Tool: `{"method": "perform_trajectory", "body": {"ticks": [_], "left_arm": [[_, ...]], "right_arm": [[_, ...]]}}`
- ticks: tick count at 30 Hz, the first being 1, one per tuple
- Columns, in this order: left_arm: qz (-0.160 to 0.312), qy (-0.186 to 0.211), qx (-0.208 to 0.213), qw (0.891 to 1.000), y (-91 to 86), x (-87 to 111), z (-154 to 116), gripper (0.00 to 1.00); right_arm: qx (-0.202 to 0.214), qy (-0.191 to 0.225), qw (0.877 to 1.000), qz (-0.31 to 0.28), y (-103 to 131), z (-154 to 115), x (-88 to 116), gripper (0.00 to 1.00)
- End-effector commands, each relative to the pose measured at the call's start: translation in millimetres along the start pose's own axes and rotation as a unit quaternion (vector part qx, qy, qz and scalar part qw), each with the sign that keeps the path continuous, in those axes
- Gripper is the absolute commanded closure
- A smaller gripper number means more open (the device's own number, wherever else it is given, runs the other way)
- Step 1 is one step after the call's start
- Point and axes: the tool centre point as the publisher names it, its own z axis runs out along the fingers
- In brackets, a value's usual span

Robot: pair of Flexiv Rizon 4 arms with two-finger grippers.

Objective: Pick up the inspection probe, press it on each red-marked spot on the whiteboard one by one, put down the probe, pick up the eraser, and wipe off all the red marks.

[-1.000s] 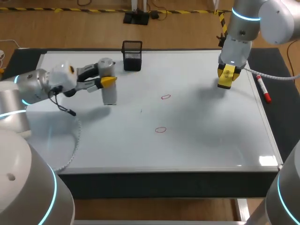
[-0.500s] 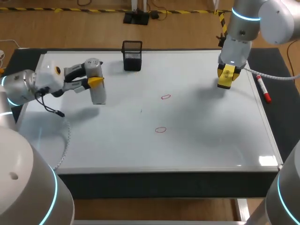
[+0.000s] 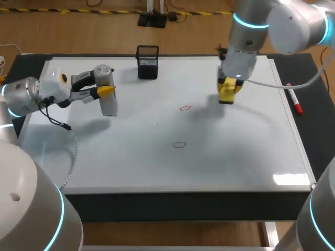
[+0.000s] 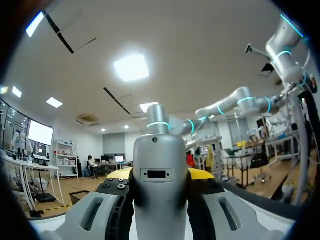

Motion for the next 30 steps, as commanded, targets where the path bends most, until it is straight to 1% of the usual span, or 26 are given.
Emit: {"method": "perform_trajectory", "body": {"ticks": [1, 2, 7, 11, 17, 23, 30], "left_arm": [[0.001, 0.000, 0.000, 1.000, -0.9, 0.3, 0.4, 1.00], [0.001, 0.000, 0.000, 1.000, -0.9, 0.3, 0.4, 1.00], [0.001, 0.000, 0.000, 1.000, -0.9, 0.3, 0.4, 1.00], [0.001, 0.000, 0.000, 1.000, -0.9, 0.3, 0.4, 1.00], [0.001, 0.000, 0.000, 1.000, -0.9, 0.3, 0.4, 1.00], [0.001, 0.000, 0.000, 1.000, -0.9, 0.3, 0.4, 1.00], [0.001, 0.000, 0.000, 1.000, -0.9, 0.3, 0.4, 1.00]], "right_arm": [[0.003, 0.006, 1.000, -0.026, 18.9, 7.7, -32.8, 1.00], [0.004, 0.007, 0.999, -0.039, 25.3, 10.5, -42.0, 1.00], [0.005, 0.010, 0.996, -0.084, 48.8, 17.6, -69.0, 1.00], [0.001, 0.012, 0.994, -0.107, 60.0, 21.5, -84.3, 1.00], [0.001, 0.014, 0.992, -0.129, 68.4, 23.8, -101.9, 1.00], [0.001, 0.014, 0.991, -0.135, 67.1, 30.8, -113.3, 1.00], [0.005, 0.018, 0.990, -0.140, 53.3, 38.8, -128.1, 1.00]]}}
